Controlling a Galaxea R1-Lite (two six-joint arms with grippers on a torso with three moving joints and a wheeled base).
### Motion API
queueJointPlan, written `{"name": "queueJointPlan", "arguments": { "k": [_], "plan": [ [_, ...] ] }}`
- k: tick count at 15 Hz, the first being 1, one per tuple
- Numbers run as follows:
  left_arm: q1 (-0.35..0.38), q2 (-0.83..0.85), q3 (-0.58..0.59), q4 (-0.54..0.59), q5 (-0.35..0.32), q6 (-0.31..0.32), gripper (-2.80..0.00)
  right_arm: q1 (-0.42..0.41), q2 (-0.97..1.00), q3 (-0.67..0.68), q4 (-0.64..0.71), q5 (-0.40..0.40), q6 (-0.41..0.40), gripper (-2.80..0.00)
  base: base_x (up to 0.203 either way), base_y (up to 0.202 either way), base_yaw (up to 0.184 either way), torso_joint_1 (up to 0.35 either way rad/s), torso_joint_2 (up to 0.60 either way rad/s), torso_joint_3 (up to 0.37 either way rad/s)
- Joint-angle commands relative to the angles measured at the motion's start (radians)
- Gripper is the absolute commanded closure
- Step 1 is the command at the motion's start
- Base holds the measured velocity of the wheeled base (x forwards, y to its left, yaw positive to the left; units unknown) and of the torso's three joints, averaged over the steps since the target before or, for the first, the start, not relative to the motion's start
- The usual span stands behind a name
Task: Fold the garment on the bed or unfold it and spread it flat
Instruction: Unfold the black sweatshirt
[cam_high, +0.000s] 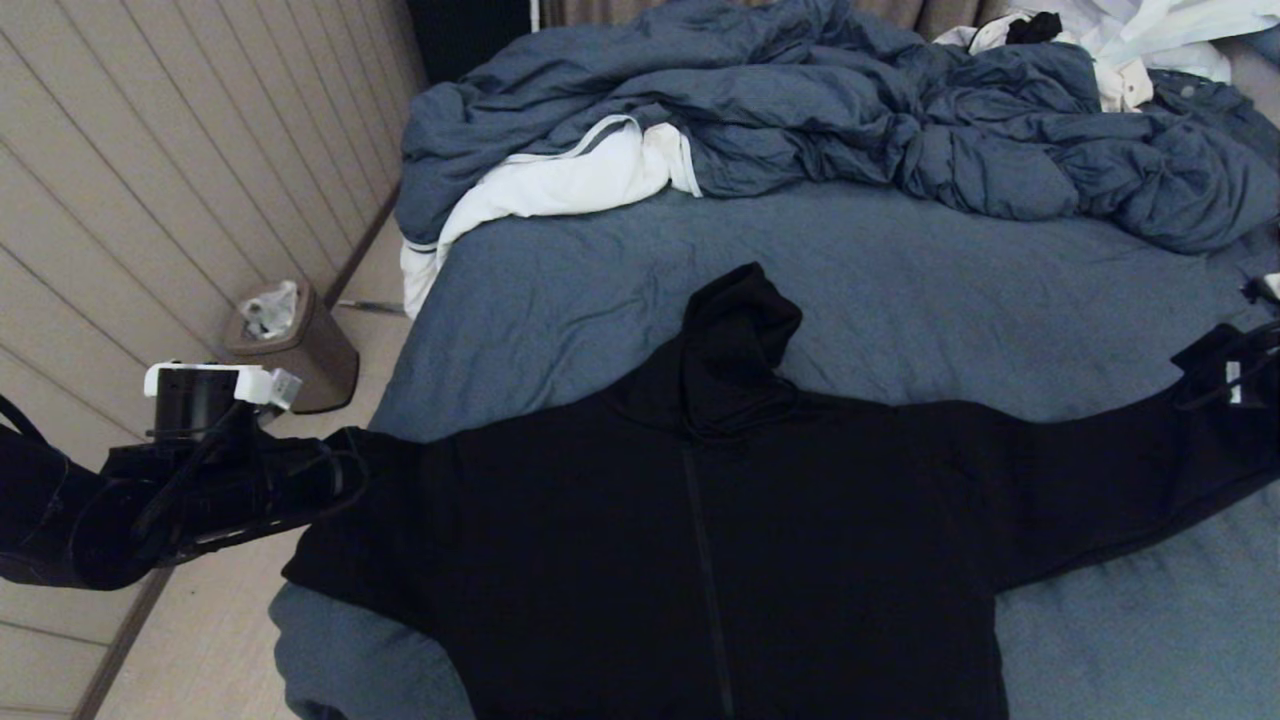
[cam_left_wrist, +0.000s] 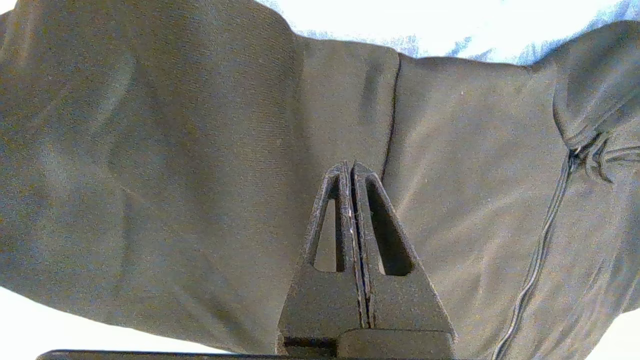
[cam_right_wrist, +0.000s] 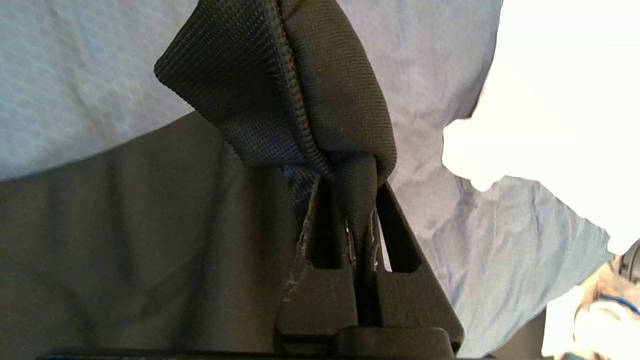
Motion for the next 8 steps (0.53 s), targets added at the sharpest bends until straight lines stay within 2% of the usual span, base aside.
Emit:
{"name": "queueJointPlan", "arguments": {
  "k": [1,8],
  "plan": [
    [0.000,-0.003,0.001,-0.004,-0.002,-0.005,0.00,-0.006,-0.003,0.017,-0.002,-0.004,-0.012,0.00,0.000,0.000,0.000,0.000,0.00,0.000],
    [0.000,-0.004,0.003,-0.004,-0.002,-0.005,0.00,-0.014,-0.009,0.020,-0.006,-0.002,-0.009,0.00,0.000,0.000,0.000,0.000,0.00,0.000]
  ]
}}
